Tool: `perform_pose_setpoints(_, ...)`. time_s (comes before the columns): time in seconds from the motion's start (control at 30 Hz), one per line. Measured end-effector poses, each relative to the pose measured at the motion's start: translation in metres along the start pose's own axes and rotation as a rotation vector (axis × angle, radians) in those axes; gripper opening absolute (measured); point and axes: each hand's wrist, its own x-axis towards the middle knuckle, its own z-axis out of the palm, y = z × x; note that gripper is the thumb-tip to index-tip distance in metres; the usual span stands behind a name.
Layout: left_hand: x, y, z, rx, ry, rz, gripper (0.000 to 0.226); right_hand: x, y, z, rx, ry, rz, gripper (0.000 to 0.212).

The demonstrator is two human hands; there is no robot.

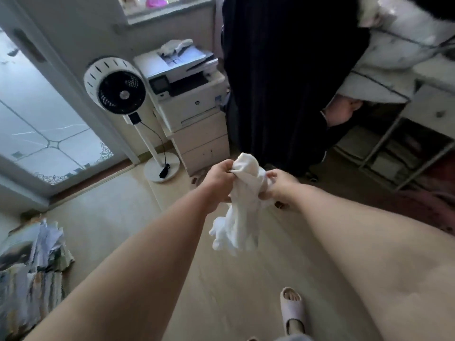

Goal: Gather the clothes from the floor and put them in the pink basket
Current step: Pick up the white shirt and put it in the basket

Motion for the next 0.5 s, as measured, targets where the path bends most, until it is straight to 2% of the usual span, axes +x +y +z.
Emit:
perform_pose_setpoints(0.07, 0.001, 0.016, 0.025, 0.032, -0.093, 0.022, 0.03, -0.013, 0.014, -0.025, -0.015, 0.019, 0.029, 0.079)
perform_pose_setpoints(0.1, 0.002, 0.025, 0.04, 0.05, -0.138, 0.038, 0.029, -0.017, 0.023, -0.038, 0.008, 0.047, 0.049, 0.07)
perform_pose_setpoints(0.17, 0.001, 0.041, 0.069, 0.086, -0.205, 0.066, 0.029, -0.021, 0.04, -0.062, 0.144, 0.151, 0.105, 0.019)
perform_pose_setpoints(0.2, 0.001, 0.047, 0.083, 0.101, -0.228, 0.076, 0.03, -0.023, 0.05, -0.072, 0.189, 0.212, 0.127, 0.016)
perform_pose_setpoints(0.23, 0.0, 0.055, 0.099, 0.121, -0.258, 0.096, 0.03, -0.025, 0.062, -0.084, 0.205, 0.253, 0.15, 0.026)
perform_pose_setpoints(0.37, -0.002, 0.08, 0.161, 0.206, -0.355, 0.16, 0.027, -0.038, 0.107, -0.134, 0.186, 0.402, 0.211, 0.033)
perform_pose_setpoints(0.5, 0.0, 0.103, 0.226, 0.241, -0.441, 0.2, 0.026, -0.056, 0.149, -0.185, 0.234, 0.558, 0.257, 0.027)
